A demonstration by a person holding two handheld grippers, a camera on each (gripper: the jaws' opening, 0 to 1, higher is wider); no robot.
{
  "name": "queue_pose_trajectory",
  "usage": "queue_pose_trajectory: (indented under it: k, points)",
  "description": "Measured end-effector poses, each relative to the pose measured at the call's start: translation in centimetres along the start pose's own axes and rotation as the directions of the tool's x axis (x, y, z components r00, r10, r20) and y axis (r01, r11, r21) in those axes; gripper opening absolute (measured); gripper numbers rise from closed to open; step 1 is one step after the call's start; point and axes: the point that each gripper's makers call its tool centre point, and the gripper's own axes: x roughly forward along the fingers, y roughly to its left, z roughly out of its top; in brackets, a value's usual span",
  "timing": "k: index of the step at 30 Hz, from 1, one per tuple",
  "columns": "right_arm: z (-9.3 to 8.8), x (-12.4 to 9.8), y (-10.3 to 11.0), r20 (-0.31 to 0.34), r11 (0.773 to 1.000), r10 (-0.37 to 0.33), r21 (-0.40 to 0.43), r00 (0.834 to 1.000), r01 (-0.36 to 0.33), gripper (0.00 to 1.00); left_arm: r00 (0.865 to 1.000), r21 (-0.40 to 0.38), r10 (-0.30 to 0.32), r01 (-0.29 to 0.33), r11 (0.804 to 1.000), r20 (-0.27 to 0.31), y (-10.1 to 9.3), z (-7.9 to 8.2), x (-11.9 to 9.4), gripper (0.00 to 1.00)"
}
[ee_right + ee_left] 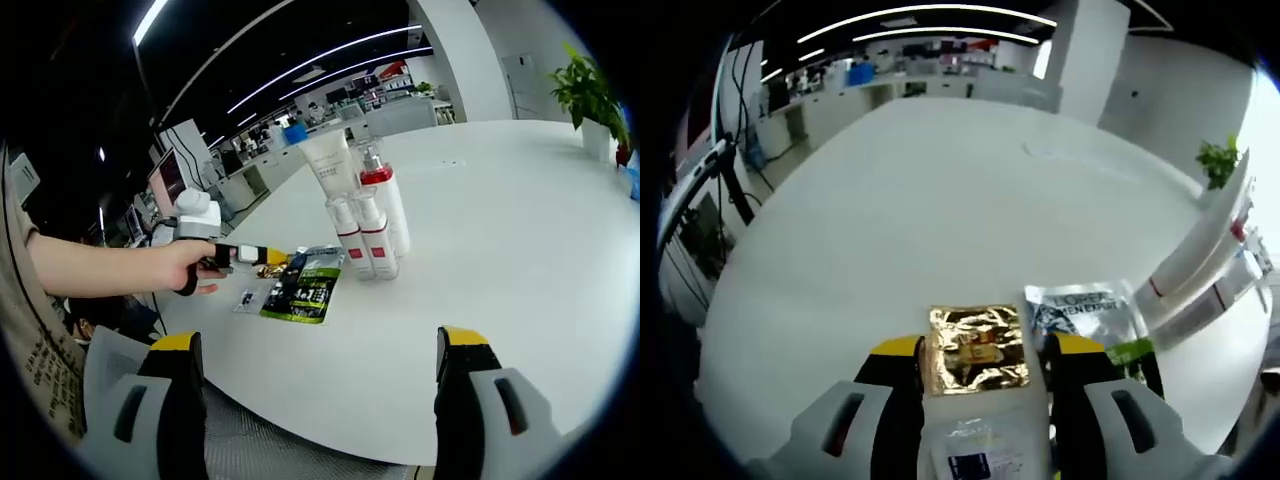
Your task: Arrange the skincare products in the storage area until every visible bottle or jar stands upright without overlapping.
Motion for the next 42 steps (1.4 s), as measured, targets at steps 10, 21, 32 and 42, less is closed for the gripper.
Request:
queue_pose_trajectory:
  k: [10, 21, 32, 42]
  points:
    - [0.1, 0.0, 0.2, 0.005, 1.000, 0.009, -0.006, 1.000, -0.009, 0.97, 0.996, 0.135, -0.082, 0.076, 0.988, 0.042, 0.3, 0.1, -2.7, 0.50]
    - [0.2, -0.1, 0.3, 0.015, 1.000, 0.013, -0.010, 1.000, -0.013, 0.97, 0.982, 0.193, -0.187, 0.178, 0.965, 0.030, 0.3, -1.9, -4.7, 0.47]
    - [0.2, -0.2, 0.3, 0.016, 1.000, 0.008, -0.017, 1.000, -0.007, 0.97, 0.962, 0.345, -0.273, 0.263, 0.901, -0.021, -0.2, -5.1, -5.5, 0.39]
    - [0.2, -0.2, 0.2, 0.015, 1.000, 0.001, -0.020, 1.000, -0.001, 0.97, 0.954, 0.446, -0.292, 0.288, 0.848, -0.061, -0.1, -6.7, -4.7, 0.36]
